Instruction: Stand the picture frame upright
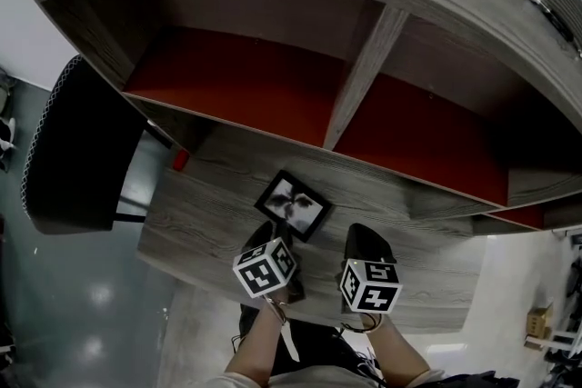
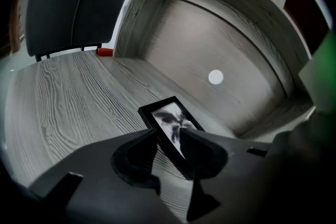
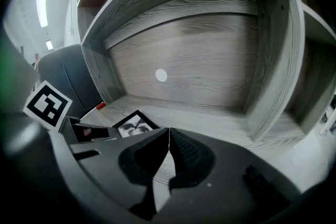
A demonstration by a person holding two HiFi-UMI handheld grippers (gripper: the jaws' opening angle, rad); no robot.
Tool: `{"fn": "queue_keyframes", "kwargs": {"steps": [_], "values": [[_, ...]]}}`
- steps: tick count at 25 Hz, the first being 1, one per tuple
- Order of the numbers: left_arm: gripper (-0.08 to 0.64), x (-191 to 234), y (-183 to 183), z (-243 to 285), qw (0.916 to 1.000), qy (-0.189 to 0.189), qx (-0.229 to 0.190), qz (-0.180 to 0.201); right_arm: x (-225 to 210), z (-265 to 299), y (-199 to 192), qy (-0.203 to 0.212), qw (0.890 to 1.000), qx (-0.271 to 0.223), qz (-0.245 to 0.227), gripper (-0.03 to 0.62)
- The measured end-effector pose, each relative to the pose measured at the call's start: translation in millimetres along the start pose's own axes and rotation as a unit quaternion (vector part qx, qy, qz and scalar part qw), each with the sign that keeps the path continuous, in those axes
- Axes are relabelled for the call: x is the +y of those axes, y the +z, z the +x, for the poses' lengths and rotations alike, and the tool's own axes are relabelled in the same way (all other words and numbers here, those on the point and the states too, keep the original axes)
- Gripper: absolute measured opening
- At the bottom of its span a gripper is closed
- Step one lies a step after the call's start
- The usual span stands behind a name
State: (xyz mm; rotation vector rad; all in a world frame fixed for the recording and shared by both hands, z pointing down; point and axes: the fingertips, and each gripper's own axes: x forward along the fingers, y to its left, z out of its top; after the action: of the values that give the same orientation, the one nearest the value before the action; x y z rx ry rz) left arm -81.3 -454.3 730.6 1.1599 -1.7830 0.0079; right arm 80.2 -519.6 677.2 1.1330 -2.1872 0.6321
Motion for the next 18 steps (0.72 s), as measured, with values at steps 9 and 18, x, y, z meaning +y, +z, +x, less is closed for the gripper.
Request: {"fn": "queue_keyframes", "kwargs": {"steps": [9, 18], "values": [[0.187, 5, 0, 23, 0.9963, 0.042, 0.009, -0.075, -6, 7, 1, 0.002, 1.0, 0.004, -0.006, 0.032], [0.127, 13, -6, 27, 0.9935, 0.089, 0.041, -0.058, -11, 9, 2, -0.003, 1.0, 0.005, -0.006, 0.032]]}}
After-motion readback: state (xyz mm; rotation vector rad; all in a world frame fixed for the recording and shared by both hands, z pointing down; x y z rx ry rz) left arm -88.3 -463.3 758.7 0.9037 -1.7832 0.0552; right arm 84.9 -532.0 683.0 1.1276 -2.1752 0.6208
